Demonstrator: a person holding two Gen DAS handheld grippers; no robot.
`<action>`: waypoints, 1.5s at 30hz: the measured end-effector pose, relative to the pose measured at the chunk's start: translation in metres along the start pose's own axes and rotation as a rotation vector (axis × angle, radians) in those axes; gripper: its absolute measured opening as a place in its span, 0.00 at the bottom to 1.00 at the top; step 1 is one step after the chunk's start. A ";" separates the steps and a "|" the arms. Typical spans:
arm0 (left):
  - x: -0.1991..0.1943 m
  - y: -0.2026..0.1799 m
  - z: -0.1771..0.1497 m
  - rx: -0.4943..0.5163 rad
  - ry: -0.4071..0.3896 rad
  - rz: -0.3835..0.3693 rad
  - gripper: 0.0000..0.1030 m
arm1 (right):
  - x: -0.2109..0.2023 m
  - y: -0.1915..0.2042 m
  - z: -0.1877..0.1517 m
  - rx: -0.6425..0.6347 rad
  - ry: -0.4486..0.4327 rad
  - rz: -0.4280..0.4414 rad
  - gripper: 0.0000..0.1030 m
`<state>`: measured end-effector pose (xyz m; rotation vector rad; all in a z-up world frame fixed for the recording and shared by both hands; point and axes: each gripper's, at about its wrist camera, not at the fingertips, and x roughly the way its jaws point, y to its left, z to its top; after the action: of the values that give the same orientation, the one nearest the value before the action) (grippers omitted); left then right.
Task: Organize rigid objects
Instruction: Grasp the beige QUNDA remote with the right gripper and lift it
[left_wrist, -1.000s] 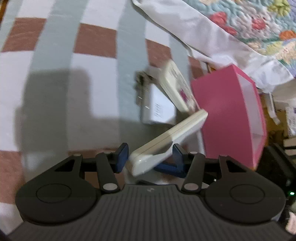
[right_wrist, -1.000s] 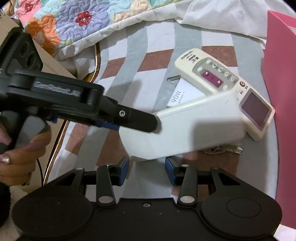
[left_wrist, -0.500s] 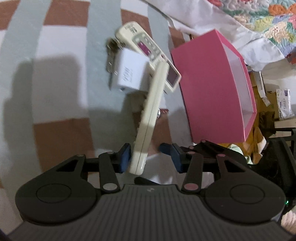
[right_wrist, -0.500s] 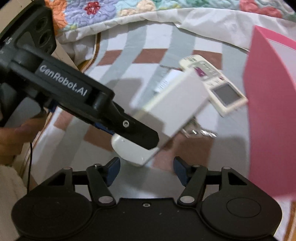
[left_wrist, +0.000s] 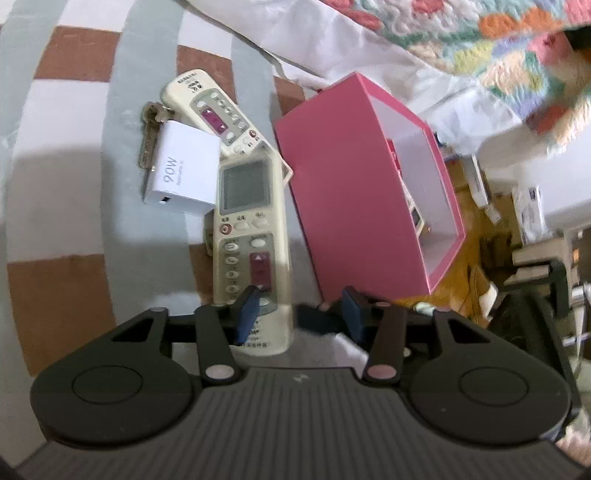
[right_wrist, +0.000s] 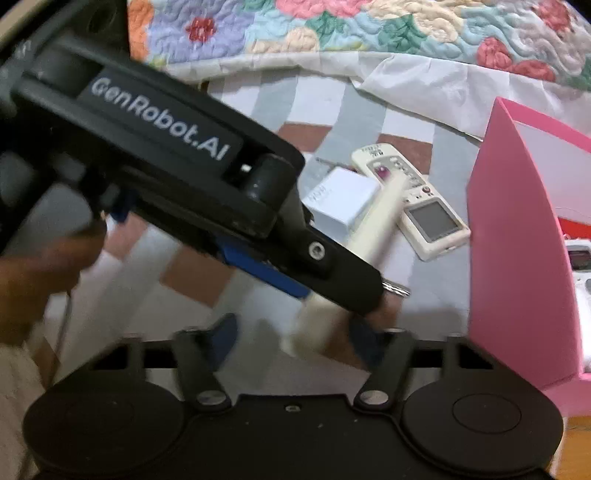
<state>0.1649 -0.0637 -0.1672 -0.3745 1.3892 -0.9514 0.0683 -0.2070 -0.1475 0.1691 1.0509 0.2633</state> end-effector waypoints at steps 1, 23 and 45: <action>-0.002 0.000 0.001 -0.001 -0.003 -0.003 0.47 | 0.002 -0.005 0.000 0.047 0.002 0.023 0.40; 0.029 0.015 -0.013 -0.050 0.031 0.175 0.34 | 0.017 -0.001 -0.011 0.004 0.038 -0.161 0.83; -0.041 -0.062 -0.052 0.104 -0.154 0.183 0.25 | -0.069 0.020 -0.004 -0.196 -0.133 -0.137 0.68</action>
<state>0.0989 -0.0546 -0.1059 -0.2326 1.2070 -0.8234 0.0297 -0.2084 -0.0868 -0.0610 0.8949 0.2261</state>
